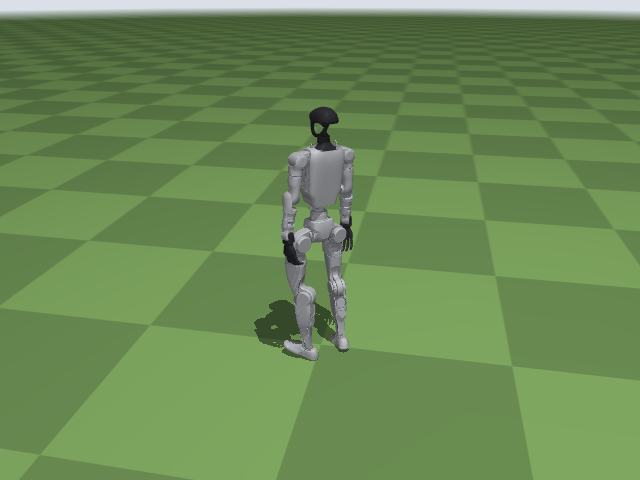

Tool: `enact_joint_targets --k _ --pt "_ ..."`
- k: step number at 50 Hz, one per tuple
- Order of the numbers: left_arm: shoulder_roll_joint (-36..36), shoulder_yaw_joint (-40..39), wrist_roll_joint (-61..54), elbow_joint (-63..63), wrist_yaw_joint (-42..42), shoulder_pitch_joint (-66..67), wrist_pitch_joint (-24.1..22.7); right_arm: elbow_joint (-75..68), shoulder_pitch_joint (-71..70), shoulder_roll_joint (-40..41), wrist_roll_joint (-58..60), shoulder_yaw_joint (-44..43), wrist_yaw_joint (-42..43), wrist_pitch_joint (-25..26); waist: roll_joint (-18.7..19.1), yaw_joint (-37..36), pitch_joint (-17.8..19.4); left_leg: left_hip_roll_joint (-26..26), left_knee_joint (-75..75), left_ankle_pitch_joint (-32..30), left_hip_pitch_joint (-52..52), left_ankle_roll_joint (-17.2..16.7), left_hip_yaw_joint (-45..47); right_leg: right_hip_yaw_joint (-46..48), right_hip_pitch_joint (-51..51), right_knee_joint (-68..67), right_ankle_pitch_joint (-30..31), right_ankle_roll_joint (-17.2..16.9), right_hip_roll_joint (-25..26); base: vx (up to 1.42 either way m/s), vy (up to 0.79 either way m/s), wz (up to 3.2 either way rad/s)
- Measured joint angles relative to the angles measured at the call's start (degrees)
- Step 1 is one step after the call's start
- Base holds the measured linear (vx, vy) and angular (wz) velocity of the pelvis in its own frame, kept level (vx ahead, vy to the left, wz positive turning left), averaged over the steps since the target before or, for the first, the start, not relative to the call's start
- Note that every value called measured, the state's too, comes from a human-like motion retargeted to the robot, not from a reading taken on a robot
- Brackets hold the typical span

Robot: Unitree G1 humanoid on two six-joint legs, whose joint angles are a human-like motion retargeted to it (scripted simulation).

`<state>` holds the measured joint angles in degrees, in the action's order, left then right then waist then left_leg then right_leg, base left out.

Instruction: In place motions

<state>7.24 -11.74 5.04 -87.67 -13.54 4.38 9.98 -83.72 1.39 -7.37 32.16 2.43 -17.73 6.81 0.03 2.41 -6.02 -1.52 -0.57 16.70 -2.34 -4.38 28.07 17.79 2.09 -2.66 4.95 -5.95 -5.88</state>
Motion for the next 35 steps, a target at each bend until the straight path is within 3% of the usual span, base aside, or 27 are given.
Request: enact_joint_targets --k 35 --pt "0.56 0.75 0.06 0.01 -0.01 -0.49 0.04 -0.11 -0.46 -0.28 0.37 0.11 -0.03 -0.04 0.12 0.44 -0.02 -0.13 0.07 0.19 -0.02 -0.21 -0.05 -0.10 -0.12 -0.11 -0.32 -0.03 0.11 0.00 0.00 0.00"
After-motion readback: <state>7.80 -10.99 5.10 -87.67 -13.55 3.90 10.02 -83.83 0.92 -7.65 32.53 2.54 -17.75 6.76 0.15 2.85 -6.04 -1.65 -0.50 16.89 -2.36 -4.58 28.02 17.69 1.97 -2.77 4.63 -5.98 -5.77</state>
